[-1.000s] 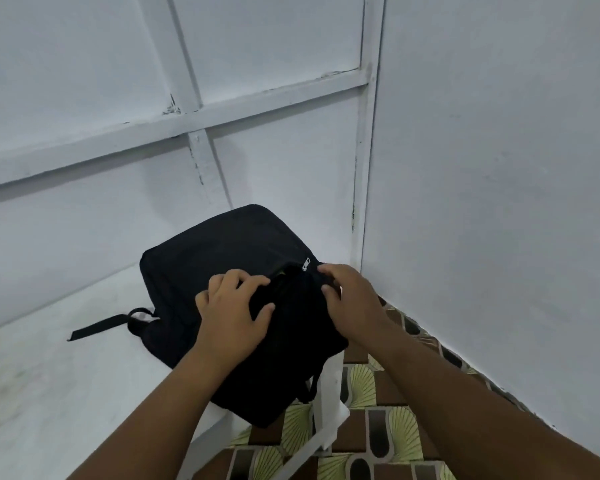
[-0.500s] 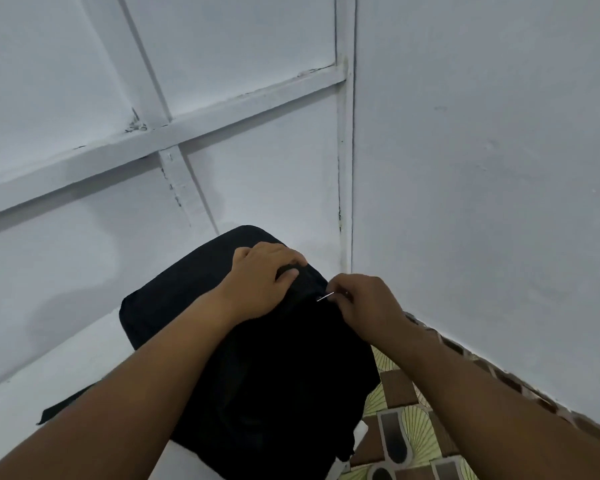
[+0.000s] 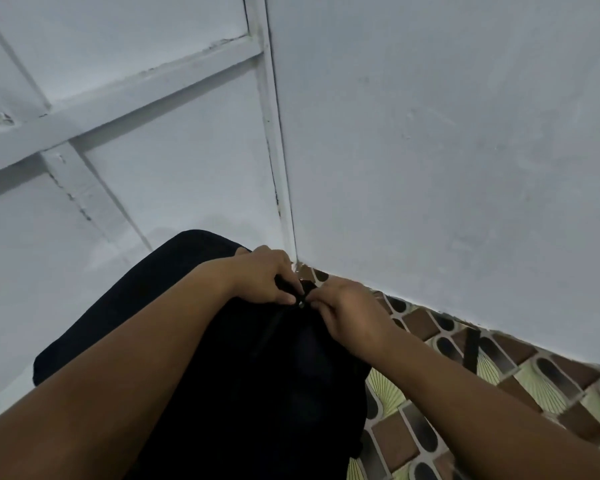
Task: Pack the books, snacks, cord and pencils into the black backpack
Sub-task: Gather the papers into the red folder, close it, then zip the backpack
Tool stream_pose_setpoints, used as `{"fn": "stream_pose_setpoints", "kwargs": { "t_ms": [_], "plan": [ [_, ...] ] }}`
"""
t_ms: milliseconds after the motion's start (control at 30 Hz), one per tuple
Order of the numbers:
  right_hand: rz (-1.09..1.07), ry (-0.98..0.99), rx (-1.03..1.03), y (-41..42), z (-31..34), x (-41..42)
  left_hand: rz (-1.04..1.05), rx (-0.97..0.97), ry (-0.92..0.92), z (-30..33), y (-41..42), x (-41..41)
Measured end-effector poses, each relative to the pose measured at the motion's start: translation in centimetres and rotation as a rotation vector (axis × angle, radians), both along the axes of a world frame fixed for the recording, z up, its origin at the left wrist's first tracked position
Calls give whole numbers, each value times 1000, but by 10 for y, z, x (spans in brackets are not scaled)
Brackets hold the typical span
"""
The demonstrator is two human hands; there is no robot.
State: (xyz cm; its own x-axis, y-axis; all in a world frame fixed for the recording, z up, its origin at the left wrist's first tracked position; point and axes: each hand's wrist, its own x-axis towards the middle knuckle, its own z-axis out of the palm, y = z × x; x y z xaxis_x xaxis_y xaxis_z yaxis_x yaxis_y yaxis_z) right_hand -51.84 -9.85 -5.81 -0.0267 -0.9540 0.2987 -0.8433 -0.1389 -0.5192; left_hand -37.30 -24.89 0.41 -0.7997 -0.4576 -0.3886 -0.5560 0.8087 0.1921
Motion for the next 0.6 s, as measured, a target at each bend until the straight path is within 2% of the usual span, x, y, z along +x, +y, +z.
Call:
{"fn": "stream_pose_setpoints", "kwargs": {
  "t_ms": [167,333,433,600],
  "plan": [
    [-157,35,-127,11,-12,10,169,49,218,-15,-2,-5],
    [-57,17,-155,18,-21,37,327,73,304,-25,-3,-10],
    [-36,-85,-98,28,-23,47,348,52,302,-25,-3,-12],
    [59,-290,126,49,-19,56,343,-35,320,-33,2,-13]
  ]
}}
